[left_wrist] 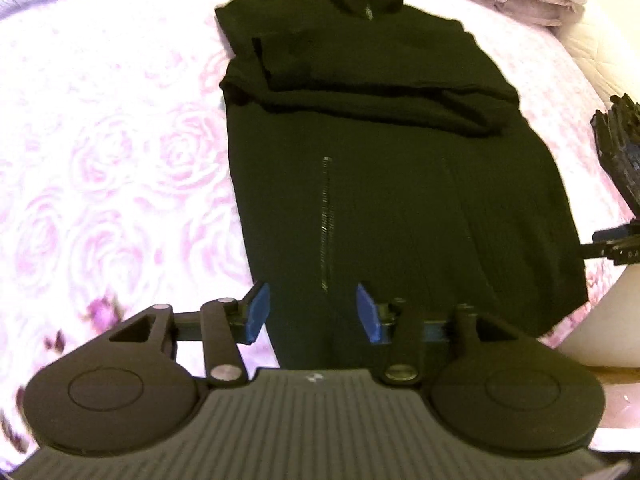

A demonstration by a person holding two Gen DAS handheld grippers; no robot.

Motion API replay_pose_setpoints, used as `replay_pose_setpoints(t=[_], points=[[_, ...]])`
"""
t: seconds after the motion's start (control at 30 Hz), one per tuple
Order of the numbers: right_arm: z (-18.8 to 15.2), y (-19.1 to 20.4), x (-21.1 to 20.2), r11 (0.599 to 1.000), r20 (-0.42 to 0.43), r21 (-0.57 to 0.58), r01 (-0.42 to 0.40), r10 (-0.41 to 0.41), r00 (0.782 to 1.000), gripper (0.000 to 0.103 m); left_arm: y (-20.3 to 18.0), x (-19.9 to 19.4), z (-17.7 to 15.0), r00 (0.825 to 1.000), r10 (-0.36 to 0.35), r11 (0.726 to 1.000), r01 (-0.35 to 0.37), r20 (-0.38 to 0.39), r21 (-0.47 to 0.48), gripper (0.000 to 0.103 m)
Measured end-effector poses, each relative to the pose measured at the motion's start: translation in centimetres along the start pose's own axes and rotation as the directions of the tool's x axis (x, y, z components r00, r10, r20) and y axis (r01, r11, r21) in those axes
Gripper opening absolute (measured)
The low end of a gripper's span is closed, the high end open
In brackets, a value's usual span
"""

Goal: Fold clothes

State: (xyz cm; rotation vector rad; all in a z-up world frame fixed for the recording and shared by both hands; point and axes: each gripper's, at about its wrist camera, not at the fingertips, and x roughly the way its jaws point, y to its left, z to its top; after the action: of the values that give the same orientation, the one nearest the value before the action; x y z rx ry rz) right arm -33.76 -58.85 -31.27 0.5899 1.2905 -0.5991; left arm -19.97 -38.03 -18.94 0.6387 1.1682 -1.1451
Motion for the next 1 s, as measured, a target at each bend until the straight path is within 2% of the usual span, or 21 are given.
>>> replay_pose_setpoints(t=[0.1,0.2,0.3,0.4,0.5,0.63,0.7,0.83,1.0], points=[[-0.7,1.3,-2.3,0.997,0.011,-0.081,-0.001,0.002,1.000,0.059,-2.4,-2.1,-0.8,0.999,0.039,0.999,-0.040,0.036,0.021,0.058],[-1.5,2.4,-4.4,0.983,0.045,-0.181,0.020,-0.012,0.999,0.059,-4.9,-3.9,-1.5,0.994,0.084,0.995,-0.088,0.072,0.051,0.062],[-2.3,3.2,-5.7,0.970,0.073,-0.239,0.048,-0.031,0.997,0.060,-6.8,-4.8,-1.5,0.992,0.085,0.994,-0.091,0.091,0.065,0.065],[-2.9,3.5,-6.6,0.970,0.089,-0.237,0.062,-0.041,0.995,0.060,-8.1,-4.6,-1.5,0.993,0.073,0.992,-0.082,0.090,0.101,0.065],[-3.3,3.9,-7.2,0.969,0.108,-0.230,0.091,-0.067,0.992,0.060,-8.7,-4.8,-0.8,0.993,0.075,0.980,-0.091,0.093,0.175,0.066],[-4.2,4.8,-8.2,0.968,0.138,-0.210,0.140,-0.112,0.984,0.060,-8.0,-6.2,-1.1,0.993,0.061,0.968,-0.083,0.096,0.236,0.066],[-4.7,5.4,-8.8,0.969,0.159,-0.200,0.147,-0.116,0.980,0.060,-7.7,-6.3,-1.3,0.993,0.063,0.965,-0.087,0.102,0.248,0.072],[-5.5,6.9,-9.7,0.964,0.182,-0.200,0.176,-0.139,0.973,0.060,-7.0,-6.5,-1.9,0.991,0.067,0.958,-0.095,0.113,0.271,0.073],[-5.8,7.9,-9.8,0.963,0.183,-0.208,0.171,-0.133,0.974,0.060,-6.2,-6.7,-2.6,0.990,0.071,0.950,-0.105,0.122,0.294,0.073]])
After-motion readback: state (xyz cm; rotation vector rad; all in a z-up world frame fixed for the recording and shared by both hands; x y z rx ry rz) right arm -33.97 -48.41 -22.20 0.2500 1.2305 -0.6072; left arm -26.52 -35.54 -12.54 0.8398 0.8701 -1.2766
